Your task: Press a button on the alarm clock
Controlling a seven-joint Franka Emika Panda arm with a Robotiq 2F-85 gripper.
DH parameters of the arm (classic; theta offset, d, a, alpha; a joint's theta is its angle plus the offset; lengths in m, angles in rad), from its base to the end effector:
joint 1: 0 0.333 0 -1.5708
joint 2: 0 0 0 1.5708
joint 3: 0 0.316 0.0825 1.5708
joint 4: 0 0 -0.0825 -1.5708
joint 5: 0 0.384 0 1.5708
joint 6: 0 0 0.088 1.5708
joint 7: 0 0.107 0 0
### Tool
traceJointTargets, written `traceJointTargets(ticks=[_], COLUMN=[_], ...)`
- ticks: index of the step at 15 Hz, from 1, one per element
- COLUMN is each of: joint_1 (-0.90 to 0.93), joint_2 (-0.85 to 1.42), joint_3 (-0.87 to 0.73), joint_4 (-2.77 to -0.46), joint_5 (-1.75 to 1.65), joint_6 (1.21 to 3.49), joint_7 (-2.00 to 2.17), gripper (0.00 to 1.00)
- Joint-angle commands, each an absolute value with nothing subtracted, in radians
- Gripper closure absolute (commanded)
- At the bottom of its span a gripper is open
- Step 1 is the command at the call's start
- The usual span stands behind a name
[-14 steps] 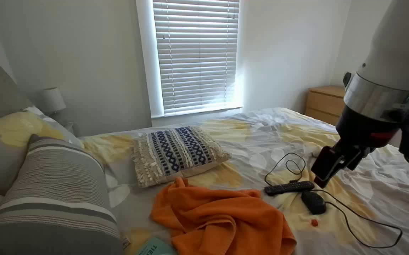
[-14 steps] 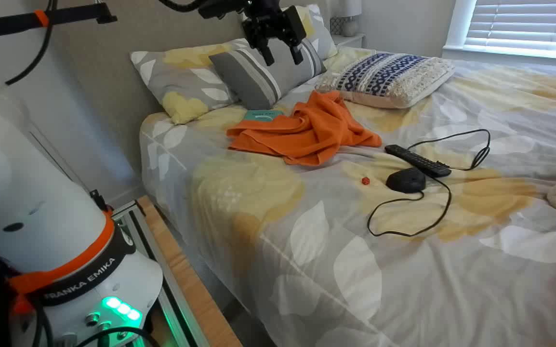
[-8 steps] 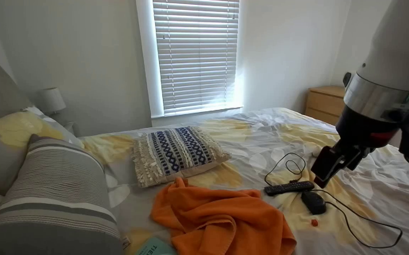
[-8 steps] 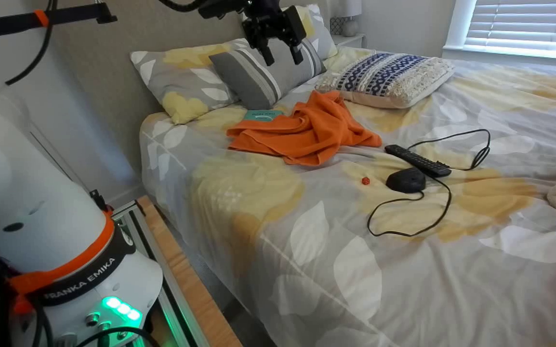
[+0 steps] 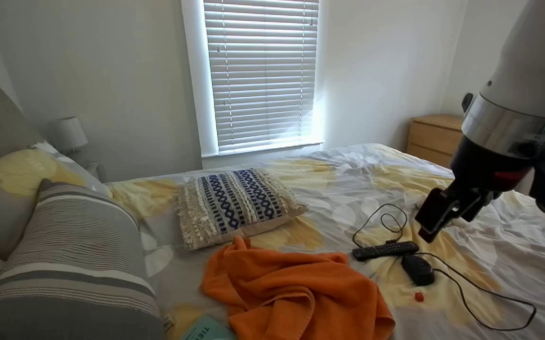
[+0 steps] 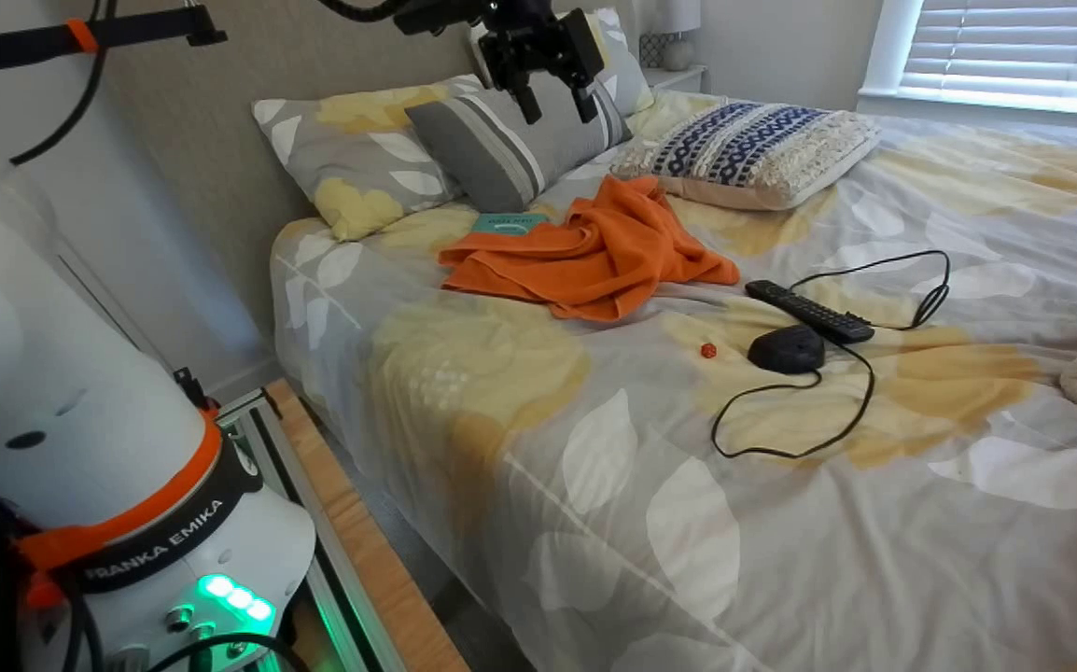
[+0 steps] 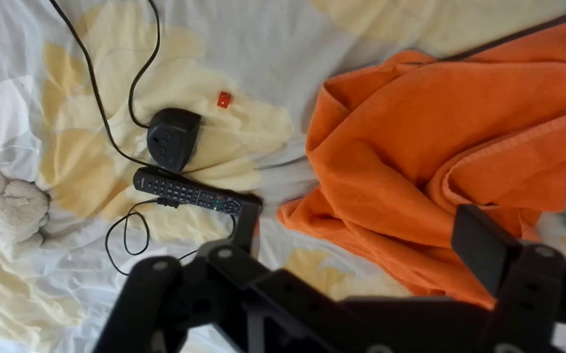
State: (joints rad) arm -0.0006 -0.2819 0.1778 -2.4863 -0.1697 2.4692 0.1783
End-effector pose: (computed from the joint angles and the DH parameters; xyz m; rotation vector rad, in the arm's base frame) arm 0.4555 0.0829 0.4163 2.9826 0.1757 0.4258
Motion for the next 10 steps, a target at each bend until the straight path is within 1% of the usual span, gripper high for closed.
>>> traceJointTargets(ticks=[1,6,10], joint_1=[-0.046,-0.088,-0.103], joint_2=[-0.217,-0.076,0.081], joint_3=[0.103,-0.021,-0.077], joint_4=[-2.483,-2.462,-2.4], joint_5=[-0.195,-0.121,-0.036], joint_6=[2.595,2.797,2.908], joint_7=[0.178,0.084,0.051], gripper=[0.0,0.0,0.0])
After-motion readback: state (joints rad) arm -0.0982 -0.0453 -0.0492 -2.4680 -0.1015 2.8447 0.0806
